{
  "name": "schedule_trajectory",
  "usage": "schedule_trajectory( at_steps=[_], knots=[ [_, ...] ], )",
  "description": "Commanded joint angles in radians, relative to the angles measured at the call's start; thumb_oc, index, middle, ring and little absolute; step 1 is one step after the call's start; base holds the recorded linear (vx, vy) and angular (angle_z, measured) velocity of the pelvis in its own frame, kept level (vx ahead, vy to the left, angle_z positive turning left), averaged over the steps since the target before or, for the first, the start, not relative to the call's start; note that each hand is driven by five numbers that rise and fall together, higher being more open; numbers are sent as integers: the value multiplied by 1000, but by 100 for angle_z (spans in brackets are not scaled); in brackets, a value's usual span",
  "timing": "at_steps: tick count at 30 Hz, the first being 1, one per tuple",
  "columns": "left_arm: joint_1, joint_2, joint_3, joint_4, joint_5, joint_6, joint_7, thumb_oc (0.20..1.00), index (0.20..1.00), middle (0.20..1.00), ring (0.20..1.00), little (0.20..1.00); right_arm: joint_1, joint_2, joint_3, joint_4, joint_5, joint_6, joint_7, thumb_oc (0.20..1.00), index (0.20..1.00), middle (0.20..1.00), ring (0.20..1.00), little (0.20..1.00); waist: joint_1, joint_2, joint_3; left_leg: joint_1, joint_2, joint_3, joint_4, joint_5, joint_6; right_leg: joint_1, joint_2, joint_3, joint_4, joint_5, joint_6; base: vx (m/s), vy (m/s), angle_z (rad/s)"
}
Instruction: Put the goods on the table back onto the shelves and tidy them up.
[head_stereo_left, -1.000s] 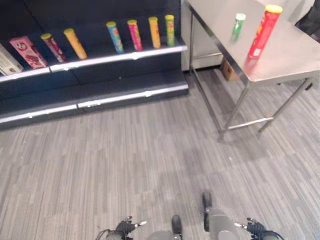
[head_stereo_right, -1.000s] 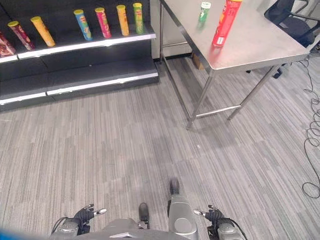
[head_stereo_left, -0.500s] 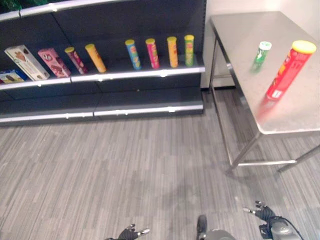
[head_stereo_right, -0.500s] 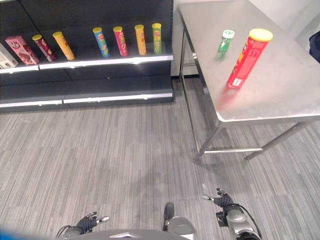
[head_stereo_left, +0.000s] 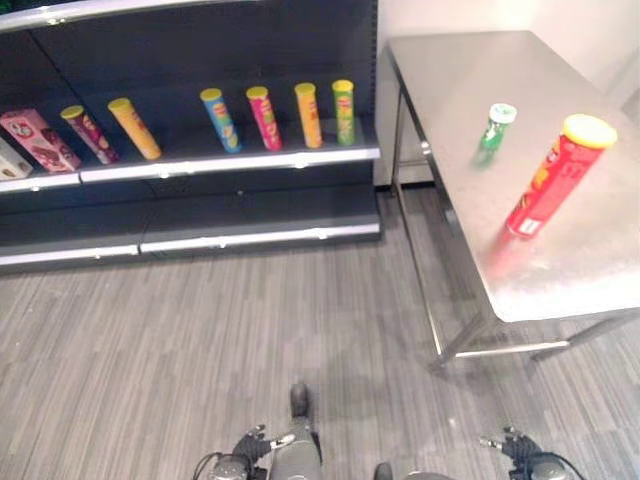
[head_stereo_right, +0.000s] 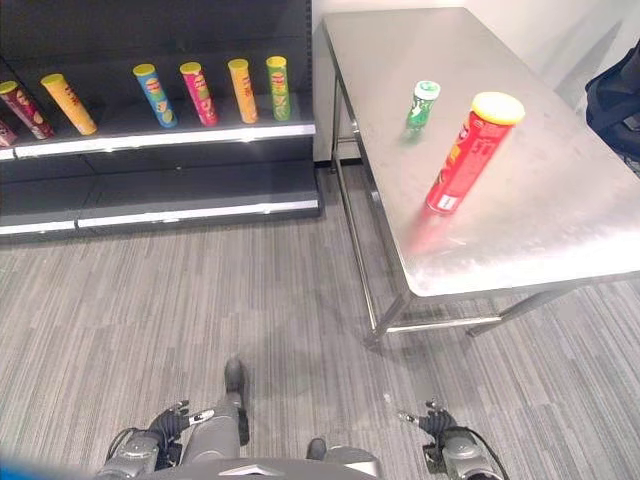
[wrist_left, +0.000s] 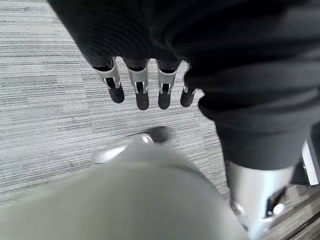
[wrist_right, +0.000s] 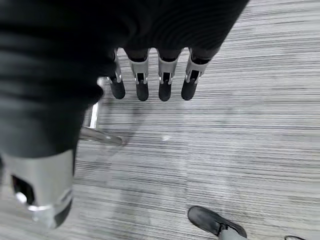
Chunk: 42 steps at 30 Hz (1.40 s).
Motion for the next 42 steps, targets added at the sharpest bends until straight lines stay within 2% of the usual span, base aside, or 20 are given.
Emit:
schedule_trajectory(
  at_steps=[1,5,8,10,11,15,16,17,18,19,20,21,23,24,25,30,38,40,41,42],
  knots=[
    [-8,5,-2,10,-58,-32,32,1000,1000,1000,1000,1000,33,-34,-34,-6,8,-10,-19,1000,1000,1000,1000,1000,30,35,19,67,66,16,14,89,-47,-70,-27,97,10,15,67,274,176,-97],
    [9,9,11,15,-58,-35,31,1000,1000,1000,1000,1000,54,-28,-52,10,8,-3,-16,1000,1000,1000,1000,1000,39,35,10,61,96,2,16,107,-58,-14,-50,185,10,-15,82,293,264,-88],
    [15,7,-1,18,-36,-35,22,1000,1000,1000,1000,1000,65,-27,-56,29,-17,2,-1,1000,1000,1000,1000,1000,42,51,-20,107,87,-26,16,109,-57,8,-87,221,14,-19,105,363,508,-102],
    [10,28,-16,8,-12,-34,16,1000,1000,1000,1000,1000,68,-22,-67,28,-18,12,11,1000,1000,1000,1000,1000,30,41,-38,137,66,31,40,79,-33,-26,-147,244,93,-8,149,282,538,-57],
    [3,49,-21,-9,-3,-35,14,1000,1000,1000,1000,1000,65,-16,-70,21,-14,13,17,1000,1000,1000,1000,1000,26,30,-49,167,44,79,42,43,-4,-75,-177,255,163,19,178,215,459,-77],
    [-17,72,-26,-26,5,-35,15,1000,1000,1000,1000,1000,53,-12,-73,6,-6,14,18,1000,1000,1000,1000,1000,18,22,-50,195,3,131,41,2,44,-155,-206,268,278,92,212,99,283,-62],
    [-24,80,-22,-34,8,-33,18,1000,1000,1000,1000,1000,52,-9,-80,0,-4,14,16,1000,1000,1000,1000,1000,9,25,-42,221,-21,154,37,-19,70,-203,-222,250,356,152,217,84,289,-12],
    [-24,80,-22,-34,8,-33,18,1000,1000,1000,1000,1000,52,-9,-80,0,-5,15,16,1000,1000,1000,1000,1000,10,25,-42,221,-21,155,37,-19,70,-203,-222,250,357,152,217,78,276,-10],
    [-27,85,-20,-32,8,-33,21,1000,1000,1000,1000,1000,53,-10,-82,-3,-7,15,14,1000,1000,1000,1000,1000,8,25,-38,234,-31,171,33,-30,78,-227,-239,222,390,190,216,37,188,-18],
    [-30,87,-21,-30,8,-33,23,1000,1000,1000,1000,1000,51,-10,-84,-9,-12,15,9,1000,1000,1000,1000,1000,14,28,-27,245,-37,193,30,-40,84,-253,-277,152,424,237,205,37,187,-25],
    [-30,87,-21,-30,8,-33,23,1000,1000,1000,1000,1000,51,-10,-84,-9,-12,15,9,1000,1000,1000,1000,1000,14,28,-28,244,-37,193,30,-40,84,-254,-277,152,424,237,205,79,269,-39],
    [-31,85,-22,-24,14,-26,20,1000,1000,1000,1000,1000,54,-6,-83,-24,-20,14,7,1000,1000,1000,1000,1000,11,43,-22,277,-37,228,19,-62,92,-292,-297,31,459,216,185,107,217,-44],
    [-33,84,-18,-18,14,-27,22,1000,1000,1000,1000,1000,54,-7,-79,-24,-22,14,4,1000,1000,1000,1000,1000,8,45,-17,293,-37,240,14,-71,90,-306,-286,-13,426,180,180,128,131,-59],
    [-39,82,-22,1,36,-21,18,1000,1000,1000,1000,1000,44,-13,-68,-6,-26,19,-3,1000,1000,1000,1000,1000,-8,41,-10,301,-44,263,14,-87,82,-320,-221,-77,214,125,174,194,8,-55],
    [-41,78,-20,6,46,-26,12,1000,1000,1000,1000,1000,55,-13,-76,11,-19,17,-3,1000,1000,1000,1000,1000,-3,28,-16,312,-58,269,23,-101,83,-274,-213,-70,130,130,181,193,12,-39],
    [-37,62,-10,-6,31,-32,17,1000,1000,1000,1000,1000,63,-29,-89,-7,-10,15,-2,1000,1000,1000,1000,1000,-2,19,-31,330,-42,295,14,-103,65,-242,-200,-80,71,150,181,94,-76,-1],
    [-26,49,2,-16,29,-30,16,1000,1000,1000,1000,1000,82,-51,-112,-75,18,2,-7,1000,1000,1000,1000,1000,-16,7,-39,377,19,325,68,-127,17,-167,-155,-51,15,125,151,78,-141,-15],
    [-21,42,1,-31,15,-31,10,1000,1000,1000,1000,1000,101,-60,-125,-121,36,-10,-9,1000,1000,1000,1000,1000,-22,2,-24,341,53,321,200,-132,-11,-148,-132,-48,15,101,127,9,-242,-8],
    [-20,36,-1,-52,0,-30,9,1000,1000,1000,1000,1000,102,-72,-131,-141,48,-13,-10,1000,1000,1000,1000,1000,-14,-1,4,270,70,291,347,-95,-24,-133,-120,-49,17,92,105,-29,-237,0],
    [-20,36,-1,-52,0,-30,9,1000,1000,1000,1000,1000,102,-72,-131,-141,48,-13,-10,1000,1000,1000,1000,1000,-16,0,4,265,72,288,353,-97,-24,-134,-119,-51,17,92,104,-102,-169,4]
  ],
)
